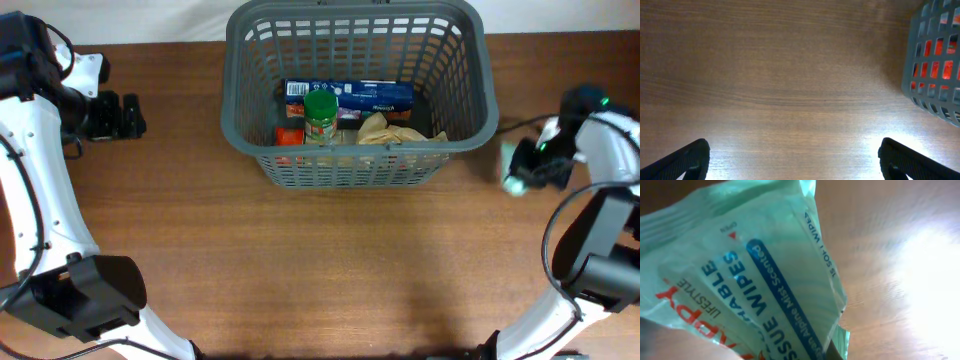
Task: Pack container
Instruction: 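Lower the wipes packet into the basket and open the right gripper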
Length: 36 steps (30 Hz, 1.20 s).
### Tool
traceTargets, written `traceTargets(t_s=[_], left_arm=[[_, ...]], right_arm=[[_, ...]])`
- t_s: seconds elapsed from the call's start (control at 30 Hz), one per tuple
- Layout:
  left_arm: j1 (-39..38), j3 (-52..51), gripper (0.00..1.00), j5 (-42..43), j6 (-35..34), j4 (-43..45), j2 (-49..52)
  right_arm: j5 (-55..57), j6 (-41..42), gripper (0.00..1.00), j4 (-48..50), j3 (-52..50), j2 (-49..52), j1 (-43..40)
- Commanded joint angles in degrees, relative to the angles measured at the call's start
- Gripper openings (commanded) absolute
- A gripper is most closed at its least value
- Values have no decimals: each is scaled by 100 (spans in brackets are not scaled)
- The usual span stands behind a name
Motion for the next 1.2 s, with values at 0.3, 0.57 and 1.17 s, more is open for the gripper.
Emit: traceTargets(t_s=[0.3, 0.57, 1.17], left_arm=[[35, -33, 99, 59, -74, 2, 24], [35, -33, 99, 61, -74, 2, 26], [35, -33, 99, 61, -74, 0, 26]], right_arm=[[-219, -9, 4, -562, 3091, -2218, 887], [-254, -616, 4, -367, 2973, -2216, 2721], [-221, -634, 4, -17, 2905, 837, 3823]])
